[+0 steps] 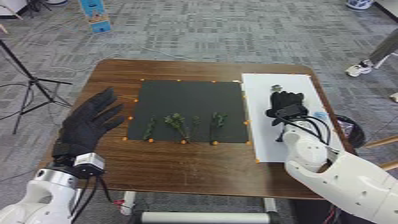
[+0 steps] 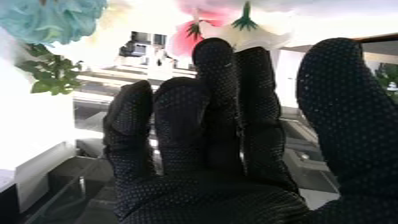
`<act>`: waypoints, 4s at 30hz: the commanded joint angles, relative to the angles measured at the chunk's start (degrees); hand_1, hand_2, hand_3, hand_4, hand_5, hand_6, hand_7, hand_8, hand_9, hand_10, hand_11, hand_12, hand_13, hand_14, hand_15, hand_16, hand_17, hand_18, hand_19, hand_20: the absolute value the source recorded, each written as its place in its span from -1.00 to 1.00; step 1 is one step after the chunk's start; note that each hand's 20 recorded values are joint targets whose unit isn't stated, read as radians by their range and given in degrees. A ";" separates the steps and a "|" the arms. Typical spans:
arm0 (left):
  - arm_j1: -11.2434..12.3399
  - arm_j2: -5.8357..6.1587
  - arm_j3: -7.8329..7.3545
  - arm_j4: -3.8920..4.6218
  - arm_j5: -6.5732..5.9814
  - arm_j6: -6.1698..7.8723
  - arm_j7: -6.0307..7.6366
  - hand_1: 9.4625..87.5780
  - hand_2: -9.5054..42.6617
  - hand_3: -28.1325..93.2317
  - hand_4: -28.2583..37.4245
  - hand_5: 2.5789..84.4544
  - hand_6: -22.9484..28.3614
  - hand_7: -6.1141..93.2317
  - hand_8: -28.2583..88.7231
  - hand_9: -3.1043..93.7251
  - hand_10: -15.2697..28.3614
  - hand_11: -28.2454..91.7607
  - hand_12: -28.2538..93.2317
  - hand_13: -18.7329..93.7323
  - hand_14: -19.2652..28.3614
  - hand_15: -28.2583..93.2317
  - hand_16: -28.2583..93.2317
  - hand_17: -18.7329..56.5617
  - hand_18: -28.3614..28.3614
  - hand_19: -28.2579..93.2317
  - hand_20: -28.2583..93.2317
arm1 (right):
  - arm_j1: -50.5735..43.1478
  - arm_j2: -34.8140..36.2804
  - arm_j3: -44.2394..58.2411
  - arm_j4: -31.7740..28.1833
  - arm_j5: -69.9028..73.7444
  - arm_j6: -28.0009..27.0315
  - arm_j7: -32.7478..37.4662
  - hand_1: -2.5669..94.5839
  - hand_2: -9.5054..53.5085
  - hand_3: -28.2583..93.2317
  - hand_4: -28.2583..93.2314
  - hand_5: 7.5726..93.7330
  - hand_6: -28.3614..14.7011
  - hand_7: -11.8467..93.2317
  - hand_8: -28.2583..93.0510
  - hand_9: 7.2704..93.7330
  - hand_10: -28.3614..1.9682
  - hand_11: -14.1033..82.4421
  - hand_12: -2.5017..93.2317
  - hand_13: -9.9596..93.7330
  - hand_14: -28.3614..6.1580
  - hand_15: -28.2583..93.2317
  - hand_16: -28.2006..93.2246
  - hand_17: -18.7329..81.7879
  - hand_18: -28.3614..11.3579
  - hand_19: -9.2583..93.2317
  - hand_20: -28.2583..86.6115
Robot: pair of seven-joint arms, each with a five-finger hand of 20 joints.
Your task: Arrange flowers
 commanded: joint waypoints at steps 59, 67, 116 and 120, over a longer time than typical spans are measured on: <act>0.81 -0.64 -0.61 -0.46 -0.23 0.45 -0.08 -0.64 -0.99 0.64 -1.00 -0.37 0.02 -0.51 -0.68 -0.48 0.19 -0.25 -0.28 -0.30 0.40 -0.26 -0.46 -0.79 0.86 0.16 -0.41 | -4.33 7.56 2.80 -7.92 0.55 -1.66 -2.35 -0.32 -1.00 0.88 -1.00 -0.19 -0.10 -0.06 -0.75 -0.33 -0.32 0.41 -0.06 0.09 -0.22 0.80 0.09 -0.13 -0.72 0.79 0.42; 0.67 -0.60 -0.33 -0.39 -0.25 0.39 -0.15 -0.63 -0.99 0.64 -1.00 -0.37 0.02 -0.51 -0.68 -0.48 0.19 -0.25 -0.28 -0.30 0.40 -0.26 -0.46 -0.79 0.86 0.16 -0.41 | -0.17 5.00 -1.20 -3.38 2.44 -4.49 -2.62 -0.36 -1.00 0.85 -1.00 -0.13 -0.08 -0.13 -0.73 -0.23 -0.27 0.31 -0.14 0.13 -0.16 0.77 0.08 -0.14 -0.72 0.77 0.43; -0.05 1.31 -3.10 -0.79 0.56 -1.07 -1.19 -0.64 -0.97 0.64 -1.00 -0.37 0.03 -0.51 -0.67 -0.48 0.21 -0.24 -0.27 -0.31 0.41 -0.26 -0.46 -0.78 0.87 0.17 -0.42 | 23.79 -10.70 -13.39 -6.87 15.52 -0.92 -20.91 0.08 -1.00 0.80 -0.94 0.45 0.39 0.13 -0.29 0.61 0.42 0.05 0.38 0.50 0.16 0.74 0.19 0.08 -0.63 0.92 0.40; -0.94 2.21 -3.21 -0.73 0.75 -0.65 -0.36 -0.64 -0.98 0.64 -1.00 -0.34 0.05 -0.49 -0.67 -0.46 0.23 -0.19 -0.25 -0.29 0.42 -0.23 -0.46 -0.76 0.88 0.20 -0.40 | 29.04 -14.20 -19.42 -4.40 16.87 -0.24 -21.15 0.09 -1.00 0.80 -0.96 0.47 0.38 0.11 -0.32 0.67 0.43 -0.02 0.31 0.51 0.18 0.74 0.18 0.08 -0.62 0.92 0.39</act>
